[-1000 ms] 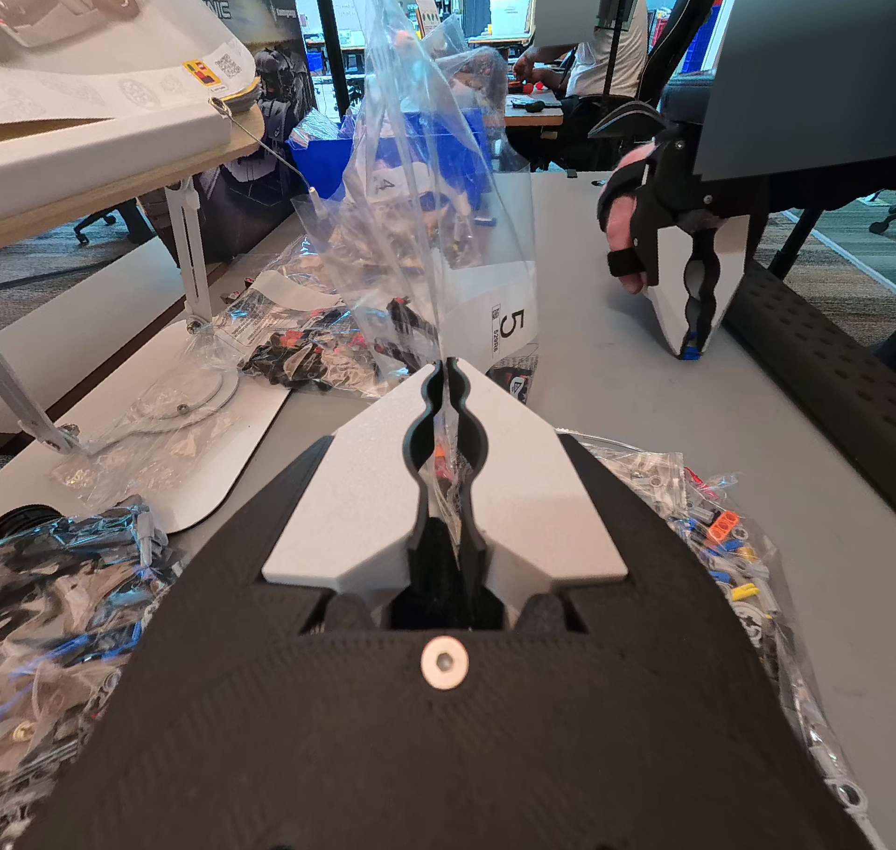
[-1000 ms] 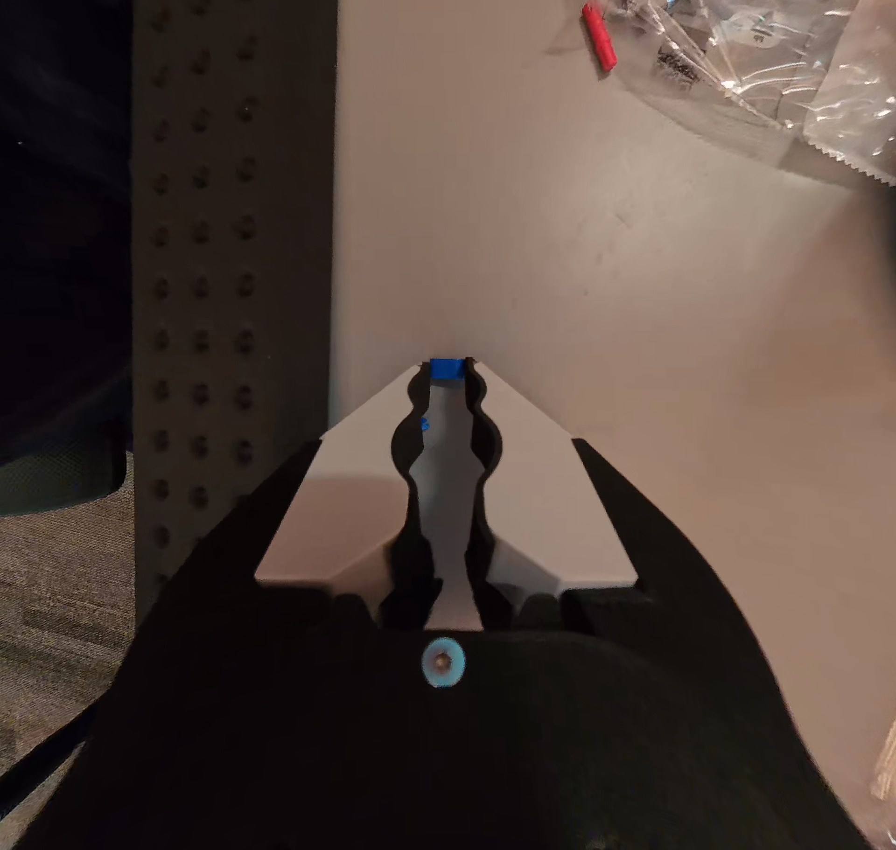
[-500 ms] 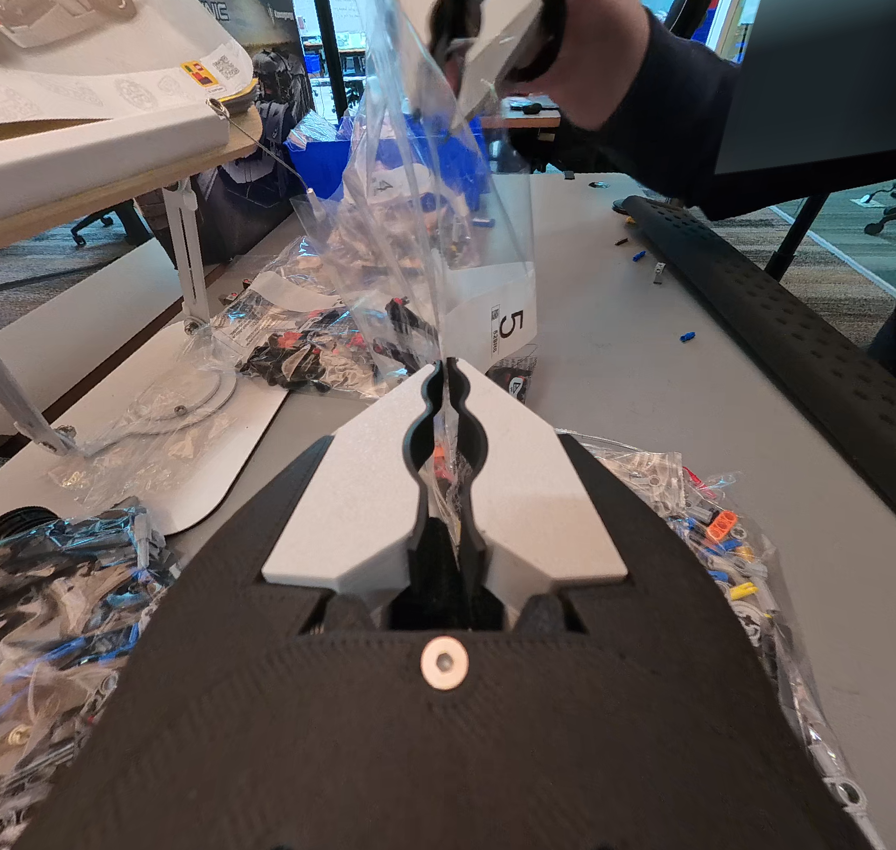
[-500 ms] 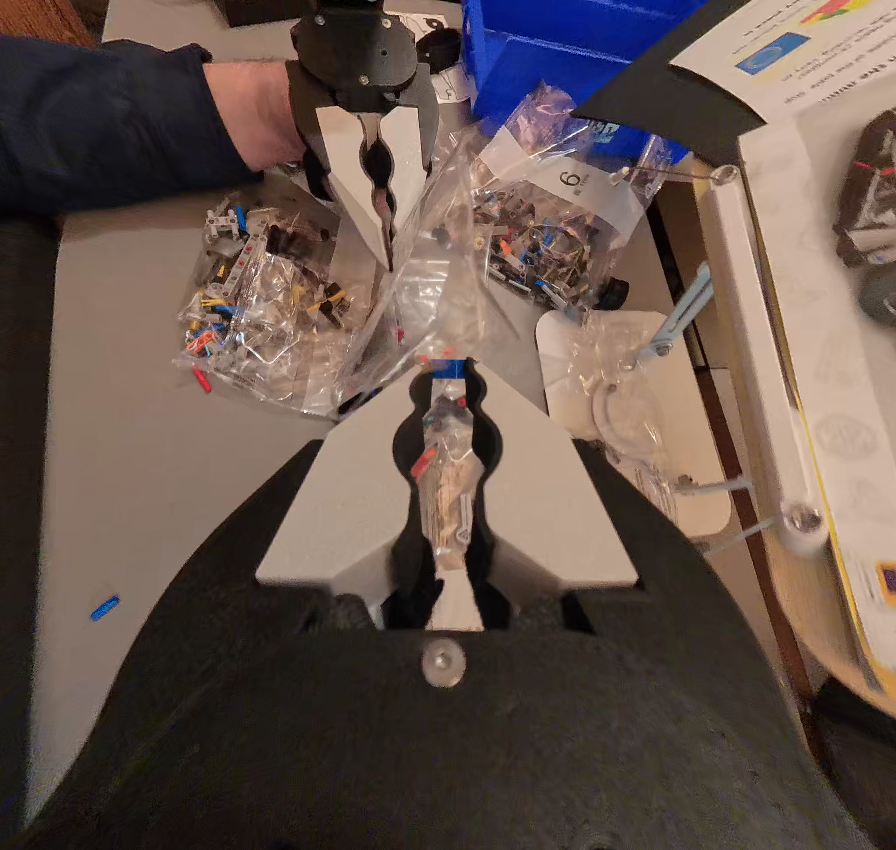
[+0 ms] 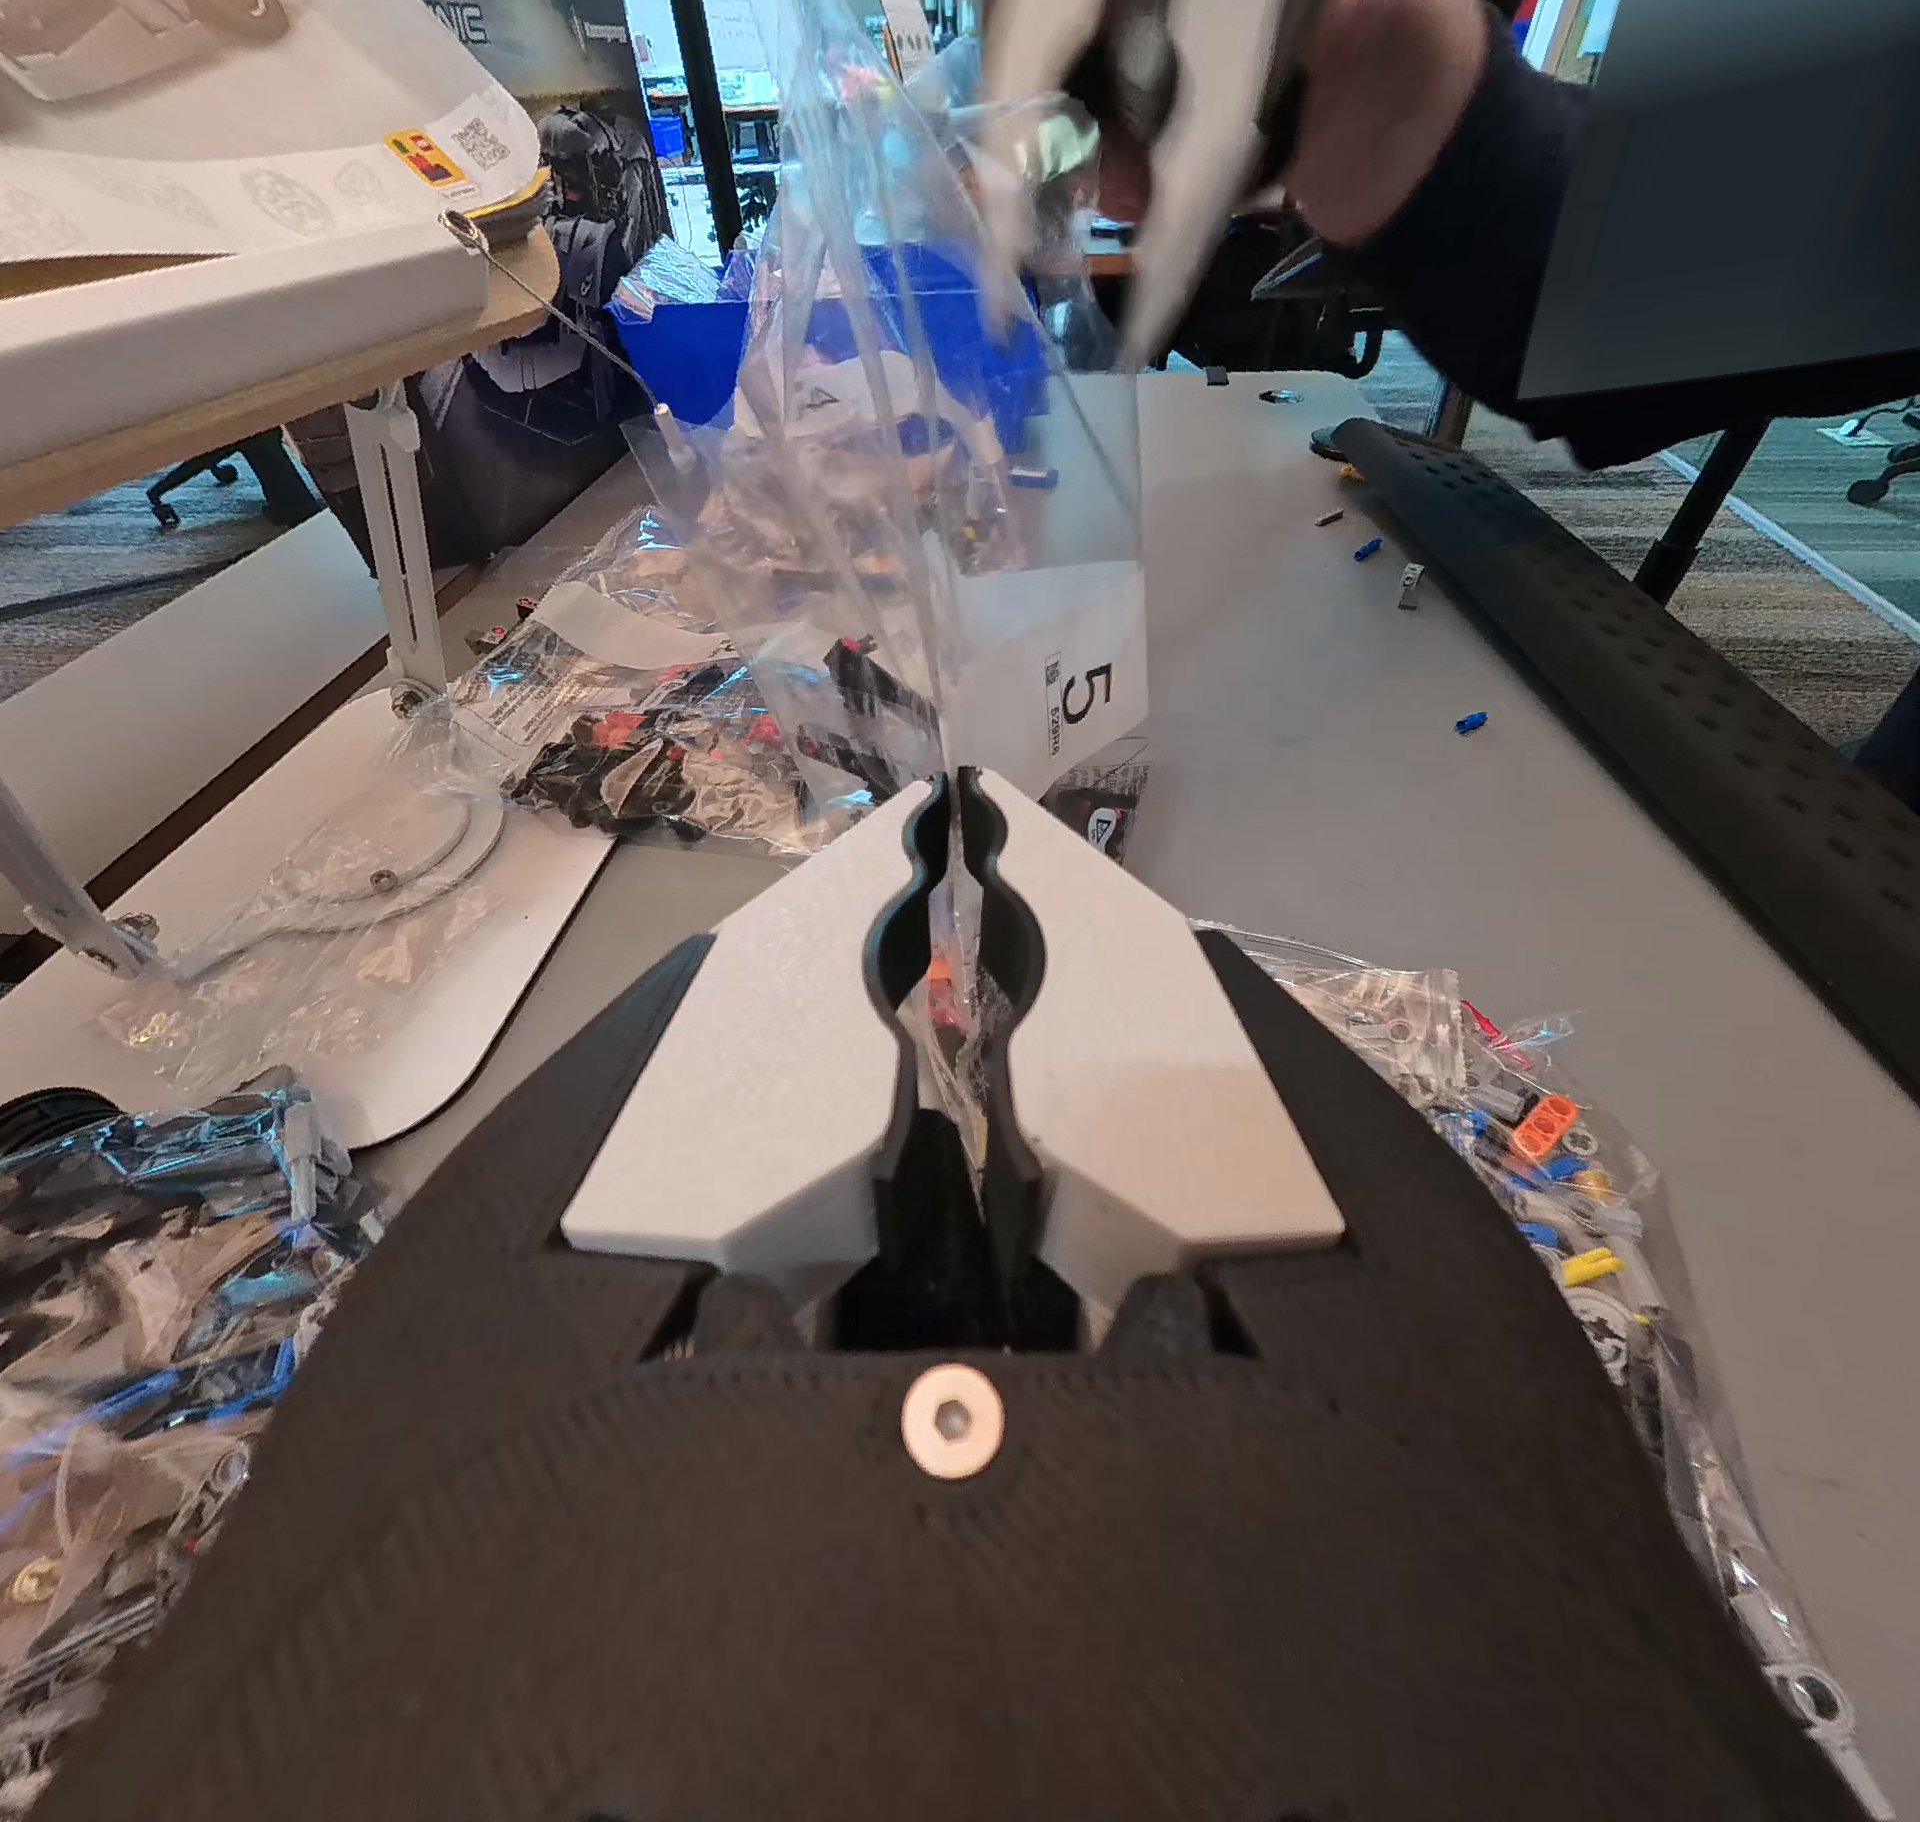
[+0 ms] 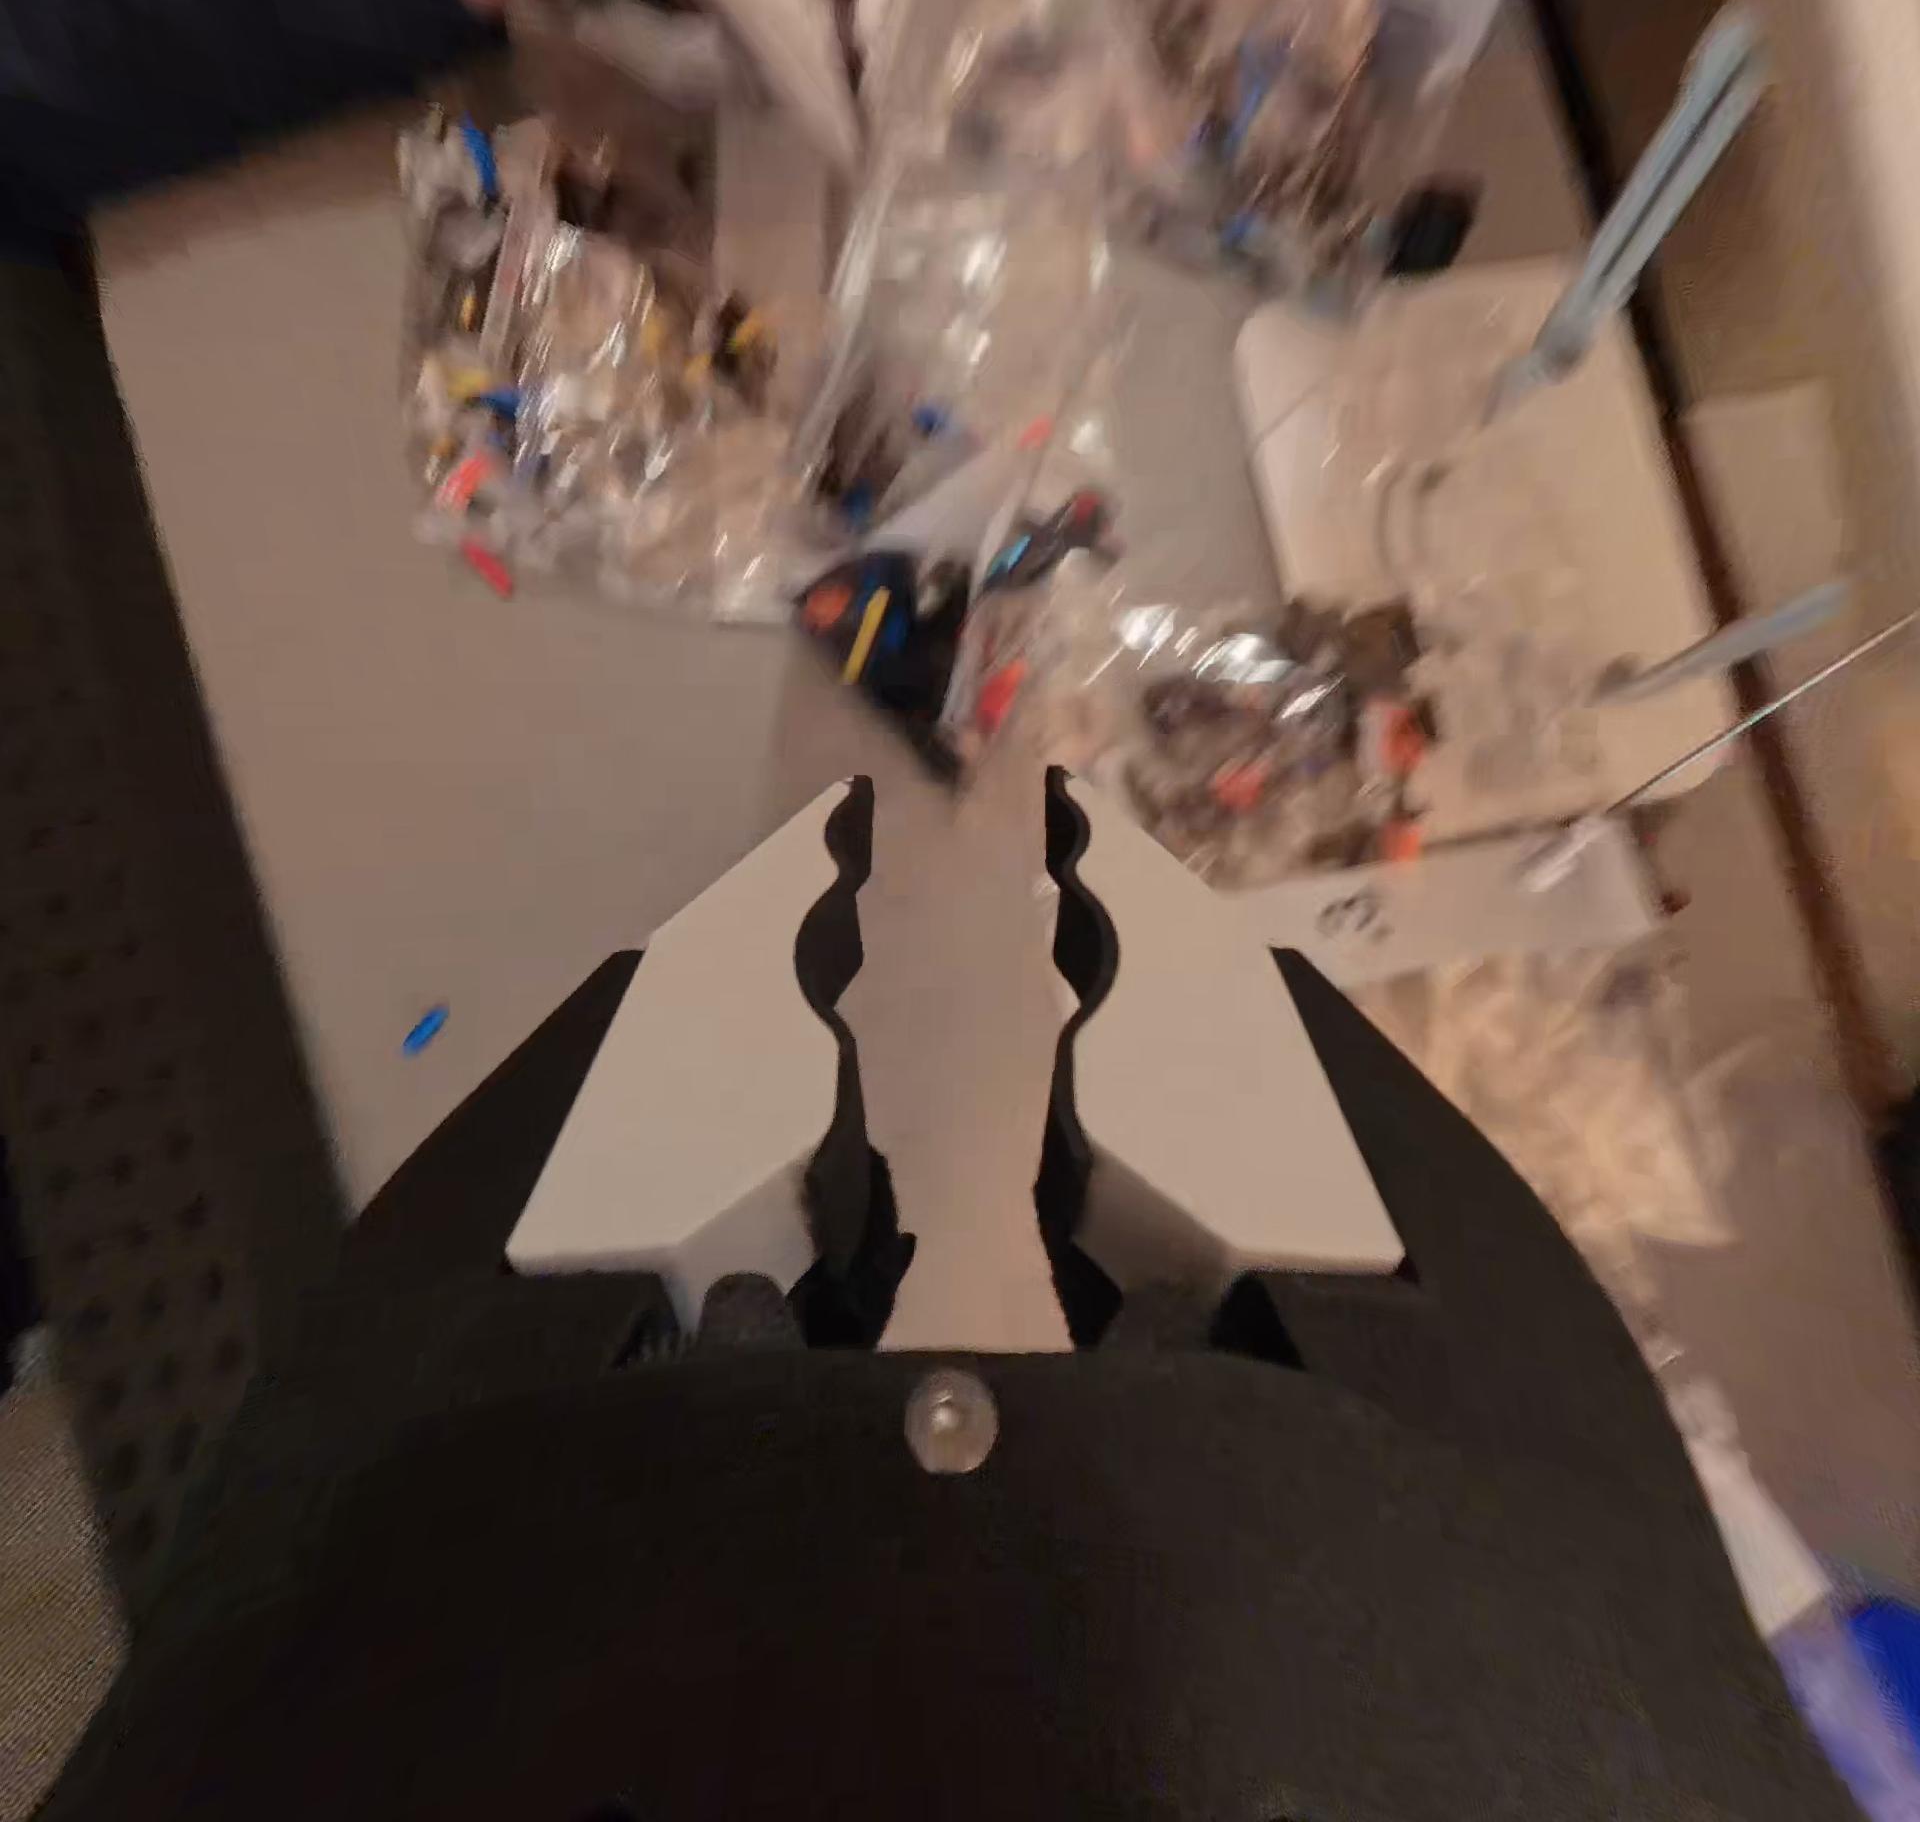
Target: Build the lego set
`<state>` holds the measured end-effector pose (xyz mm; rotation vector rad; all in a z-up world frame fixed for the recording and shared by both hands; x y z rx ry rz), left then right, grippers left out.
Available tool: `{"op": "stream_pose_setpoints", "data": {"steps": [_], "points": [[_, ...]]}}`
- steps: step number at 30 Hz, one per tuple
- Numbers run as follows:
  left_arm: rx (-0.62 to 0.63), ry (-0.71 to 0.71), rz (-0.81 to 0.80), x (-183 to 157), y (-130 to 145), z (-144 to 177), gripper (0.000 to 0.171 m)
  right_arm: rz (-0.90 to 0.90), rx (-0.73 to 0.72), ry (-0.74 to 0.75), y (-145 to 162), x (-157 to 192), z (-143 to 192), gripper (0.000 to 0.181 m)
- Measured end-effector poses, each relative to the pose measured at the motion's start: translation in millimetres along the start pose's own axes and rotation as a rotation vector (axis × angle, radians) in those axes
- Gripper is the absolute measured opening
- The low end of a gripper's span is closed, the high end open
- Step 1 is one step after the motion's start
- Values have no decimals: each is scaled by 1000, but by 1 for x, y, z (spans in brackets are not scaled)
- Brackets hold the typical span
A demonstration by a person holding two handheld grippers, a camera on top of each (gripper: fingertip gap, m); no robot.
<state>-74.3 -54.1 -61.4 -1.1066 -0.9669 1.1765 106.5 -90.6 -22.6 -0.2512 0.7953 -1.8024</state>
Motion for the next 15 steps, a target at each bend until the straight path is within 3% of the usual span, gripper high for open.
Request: {"op": "stream_pose_setpoints", "data": {"steps": [7,10,15], "points": [[3,2,-2,-1,0,-1,0,17,144,-256,83,129,-5,30],[3,3,-1,-1,0,-2,0,70,164,-307,101,168,-18,31],[5,2,-3,-1,0,-2,0,45,199,-282,109,175,-31,26]]}}
Point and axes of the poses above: each gripper's, where its closed fingertips meet, z back along the fingers, y out of its underside, x = y × z across the jaws, the point moved 2 cm from there along z, back along the fingers, and after that the axes turned 9 degrees about y, right-handed, at the moved point
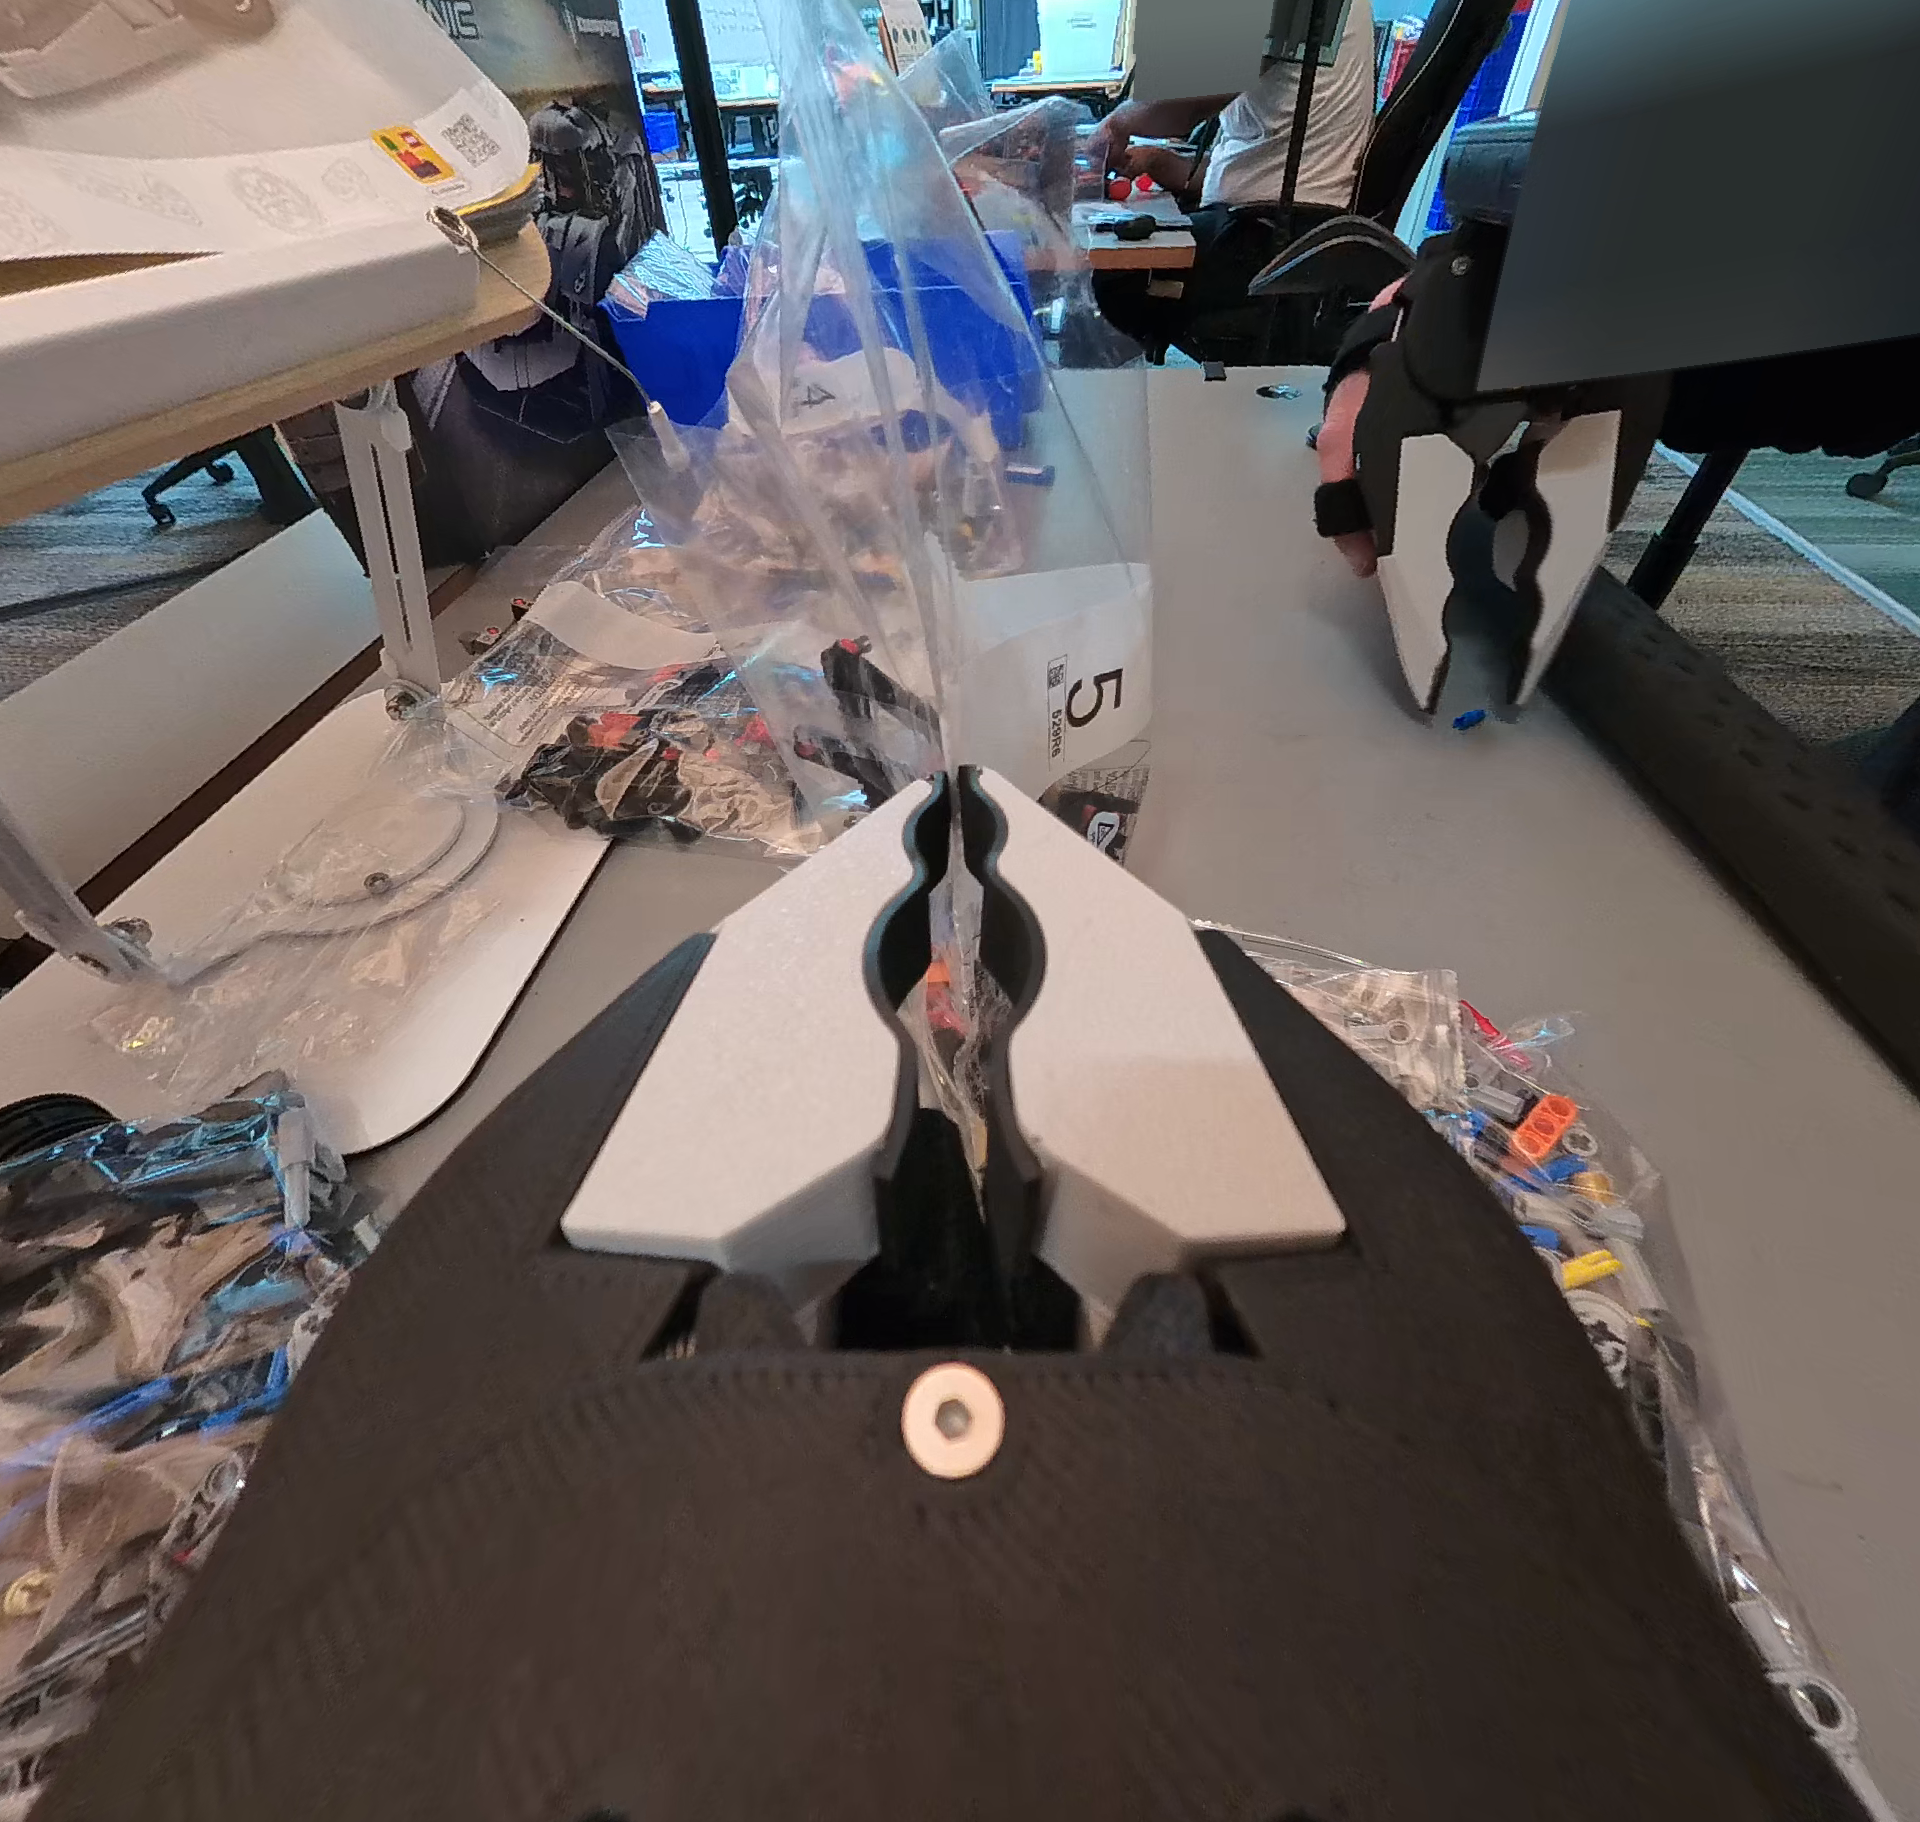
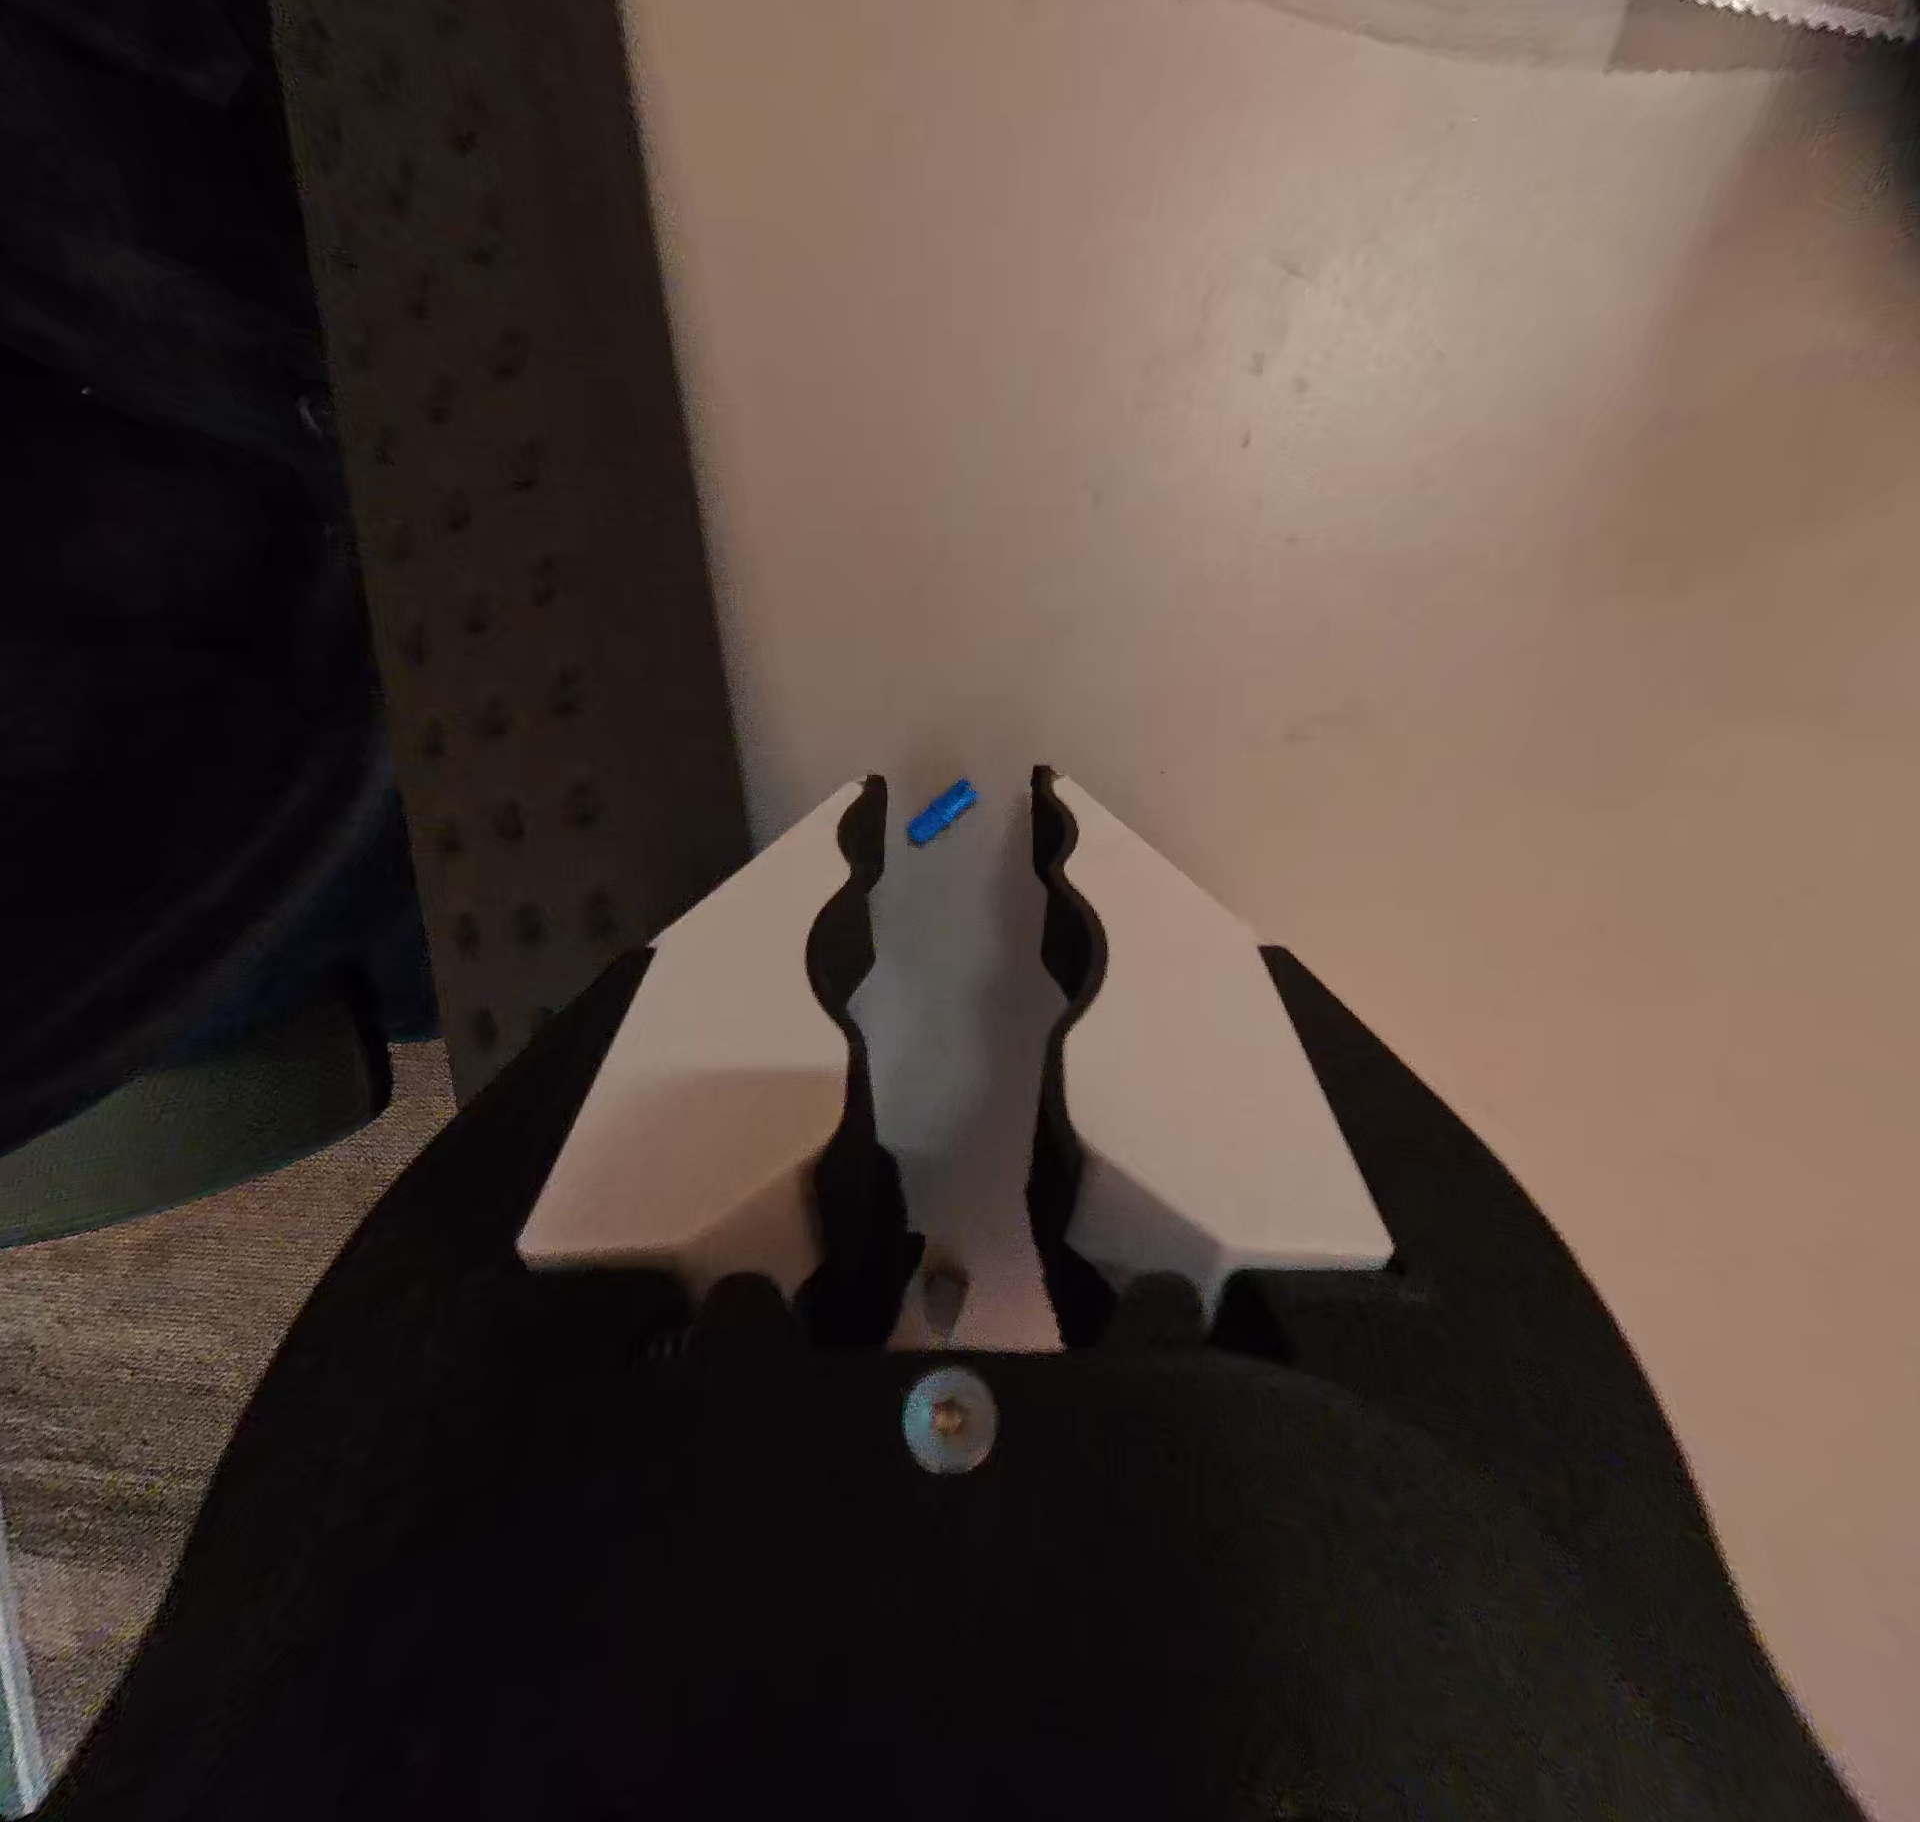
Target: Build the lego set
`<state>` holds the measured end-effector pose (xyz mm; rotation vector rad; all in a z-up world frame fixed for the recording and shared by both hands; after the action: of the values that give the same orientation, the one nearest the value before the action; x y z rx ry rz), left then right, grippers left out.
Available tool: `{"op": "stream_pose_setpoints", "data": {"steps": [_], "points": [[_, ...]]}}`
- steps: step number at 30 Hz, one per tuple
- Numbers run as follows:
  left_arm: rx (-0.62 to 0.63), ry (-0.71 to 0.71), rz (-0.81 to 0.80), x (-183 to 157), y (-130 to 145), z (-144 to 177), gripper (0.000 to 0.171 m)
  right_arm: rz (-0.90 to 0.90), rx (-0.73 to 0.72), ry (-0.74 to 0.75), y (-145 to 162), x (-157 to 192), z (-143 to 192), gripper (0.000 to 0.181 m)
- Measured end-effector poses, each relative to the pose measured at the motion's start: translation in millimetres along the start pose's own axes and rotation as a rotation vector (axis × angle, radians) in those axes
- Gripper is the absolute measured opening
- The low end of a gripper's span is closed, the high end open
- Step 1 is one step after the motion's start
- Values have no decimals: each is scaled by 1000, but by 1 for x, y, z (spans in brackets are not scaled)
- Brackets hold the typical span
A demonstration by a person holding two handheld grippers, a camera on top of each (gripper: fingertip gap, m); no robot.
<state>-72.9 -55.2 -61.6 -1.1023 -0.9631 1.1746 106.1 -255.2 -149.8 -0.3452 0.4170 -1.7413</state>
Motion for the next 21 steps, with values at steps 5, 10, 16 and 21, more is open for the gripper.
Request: {"op": "stream_pose_setpoints", "data": {"steps": [5,10,16,21], "points": [[-1,1,1,0,0,0,0,-8,57,16,8,2,-3,21],[0,-1,0,0,0,1,0,4,43,50,9,8,-8,2],[-12,3,11,2,1,0,0,-88,-49,25,9,4,0,1],[-15,3,12,2,1,0,0,-201,-151,72,10,-27,37,2]]}}
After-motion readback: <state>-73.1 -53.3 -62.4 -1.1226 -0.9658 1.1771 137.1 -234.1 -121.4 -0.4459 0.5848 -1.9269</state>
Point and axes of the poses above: each gripper's, where its closed fingertips meet, z back along the fingers, y out of its underside, x = y × z across the jaws, the point moved 2 cm from there along z, back along the fingers, and after that the axes turned 9 degrees about y, right-handed, at the moved point
